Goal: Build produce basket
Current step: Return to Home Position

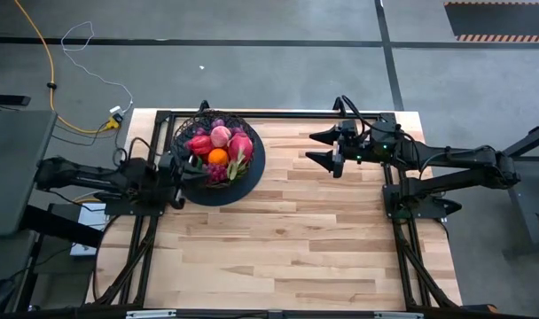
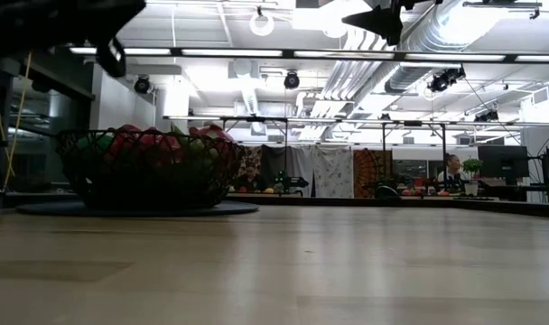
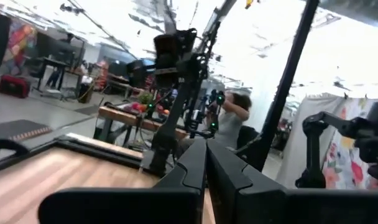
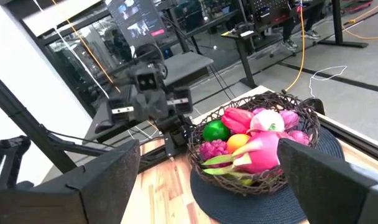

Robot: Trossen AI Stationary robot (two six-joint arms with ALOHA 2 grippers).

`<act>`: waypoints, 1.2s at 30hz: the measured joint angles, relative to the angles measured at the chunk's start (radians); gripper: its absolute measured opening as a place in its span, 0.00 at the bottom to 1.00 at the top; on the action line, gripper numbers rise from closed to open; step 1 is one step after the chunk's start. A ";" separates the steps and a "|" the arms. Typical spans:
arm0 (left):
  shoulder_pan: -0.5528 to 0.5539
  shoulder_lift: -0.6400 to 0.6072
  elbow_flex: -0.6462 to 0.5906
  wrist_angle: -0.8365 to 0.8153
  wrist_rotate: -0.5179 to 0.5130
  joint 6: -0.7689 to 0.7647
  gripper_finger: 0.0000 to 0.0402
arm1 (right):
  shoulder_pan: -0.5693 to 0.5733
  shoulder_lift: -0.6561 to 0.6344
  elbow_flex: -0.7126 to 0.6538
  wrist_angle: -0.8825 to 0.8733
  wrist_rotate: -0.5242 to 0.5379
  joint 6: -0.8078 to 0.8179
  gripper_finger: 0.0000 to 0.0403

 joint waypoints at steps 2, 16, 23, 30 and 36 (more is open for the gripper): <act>0.000 -0.048 -0.057 0.024 -0.014 -0.012 0.00 | 0.000 0.000 0.000 0.000 0.000 -0.007 0.91; 0.032 -0.330 -0.100 -0.340 0.024 0.054 0.00 | 0.000 -0.016 0.001 -0.133 -0.064 0.152 0.48; 0.032 -0.363 -0.100 -0.343 0.015 0.054 0.00 | 0.021 -0.108 -0.017 -0.344 -0.123 0.073 0.03; 0.032 -0.363 -0.100 -0.343 0.013 0.054 0.01 | 0.061 -0.380 -0.314 -0.095 -0.104 0.101 0.02; 0.032 -0.363 -0.100 -0.350 0.013 0.054 0.01 | 0.072 -0.633 -0.542 0.030 -0.159 0.183 0.01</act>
